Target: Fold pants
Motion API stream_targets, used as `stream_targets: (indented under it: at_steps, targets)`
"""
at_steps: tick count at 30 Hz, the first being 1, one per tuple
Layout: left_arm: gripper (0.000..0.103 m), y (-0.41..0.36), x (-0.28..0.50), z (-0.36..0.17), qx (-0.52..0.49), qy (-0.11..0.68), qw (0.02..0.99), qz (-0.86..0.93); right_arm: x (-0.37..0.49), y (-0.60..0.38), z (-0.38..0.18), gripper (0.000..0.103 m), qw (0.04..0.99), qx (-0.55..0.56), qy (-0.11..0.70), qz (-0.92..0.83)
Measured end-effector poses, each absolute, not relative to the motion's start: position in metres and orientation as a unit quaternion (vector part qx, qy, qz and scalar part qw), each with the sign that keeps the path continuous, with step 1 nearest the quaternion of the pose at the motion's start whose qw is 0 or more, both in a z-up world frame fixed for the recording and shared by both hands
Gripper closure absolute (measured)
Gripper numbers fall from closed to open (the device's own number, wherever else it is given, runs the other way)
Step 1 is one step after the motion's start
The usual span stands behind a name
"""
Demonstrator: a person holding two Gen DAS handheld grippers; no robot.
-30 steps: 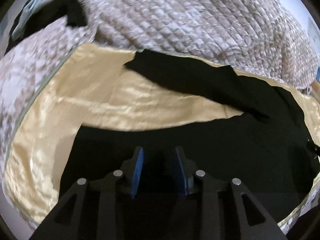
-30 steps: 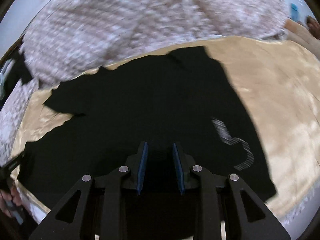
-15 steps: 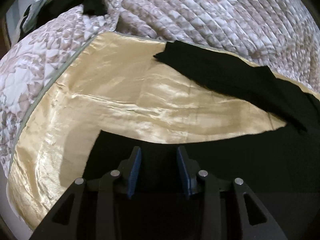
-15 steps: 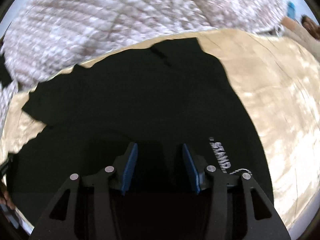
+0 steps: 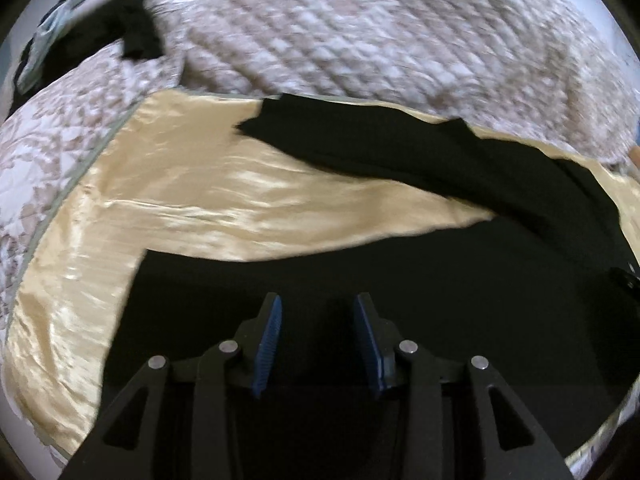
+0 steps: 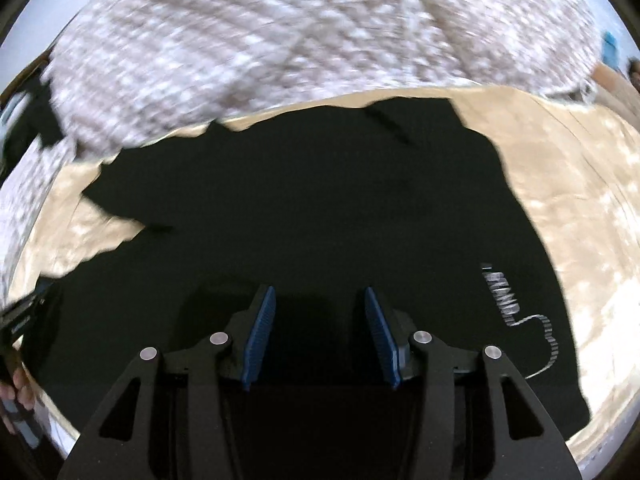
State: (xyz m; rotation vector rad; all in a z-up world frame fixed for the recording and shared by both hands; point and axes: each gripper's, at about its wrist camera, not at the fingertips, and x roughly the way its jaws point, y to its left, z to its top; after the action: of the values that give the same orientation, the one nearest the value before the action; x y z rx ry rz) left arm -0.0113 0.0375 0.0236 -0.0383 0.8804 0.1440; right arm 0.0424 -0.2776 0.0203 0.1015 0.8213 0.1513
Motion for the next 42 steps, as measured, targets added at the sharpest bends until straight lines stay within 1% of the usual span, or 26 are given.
stream_targets:
  at_steps: [4, 6, 9, 15, 19, 21, 24, 26, 35, 39, 42]
  targets:
    - [0.062, 0.018, -0.017, 0.016, 0.003, 0.433, 0.900, 0.045, 0.033, -0.246, 0.012, 0.056, 0.912, 0.009, 0.394, 0.112]
    - [0.062, 0.014, -0.018, 0.016, 0.014, 0.428, 0.902, 0.048, 0.030, -0.234, 0.003, 0.056, 0.905, -0.013, 0.406, 0.126]
    - [0.062, 0.014, -0.020, 0.019, 0.011, 0.428, 0.903, 0.048, 0.026, -0.225, 0.000, 0.055, 0.908, -0.042, 0.398, 0.120]
    - [0.061, 0.001, -0.029, 0.022, 0.020, 0.418, 0.908, 0.026, 0.016, -0.223, 0.008, 0.055, 0.915, -0.035, 0.377, 0.141]
    - [0.061, -0.007, -0.030, 0.016, 0.029, 0.424, 0.905, 0.017, 0.018, -0.215, -0.001, 0.055, 0.907, -0.050, 0.393, 0.143]
    - [0.057, -0.008, -0.030, 0.016, 0.032, 0.421, 0.906, 0.020, 0.019, -0.214, -0.002, 0.055, 0.908, -0.049, 0.392, 0.142]
    - [0.051, -0.004, -0.029, 0.015, 0.022, 0.423, 0.906, 0.025, 0.021, -0.216, -0.004, 0.051, 0.906, -0.038, 0.396, 0.143]
    - [0.049, -0.002, -0.029, 0.014, 0.018, 0.423, 0.905, 0.027, 0.021, -0.214, -0.005, 0.047, 0.906, -0.040, 0.396, 0.145]
    - [0.046, 0.000, -0.029, 0.014, 0.016, 0.424, 0.905, 0.030, 0.022, -0.210, -0.005, 0.042, 0.907, -0.042, 0.396, 0.140]
    - [0.045, 0.000, -0.028, 0.015, 0.015, 0.425, 0.904, 0.031, 0.023, -0.212, -0.005, 0.042, 0.908, -0.039, 0.392, 0.142]
    - [0.045, 0.000, -0.028, 0.015, 0.017, 0.425, 0.904, 0.031, 0.023, -0.213, -0.005, 0.039, 0.908, -0.036, 0.390, 0.145]
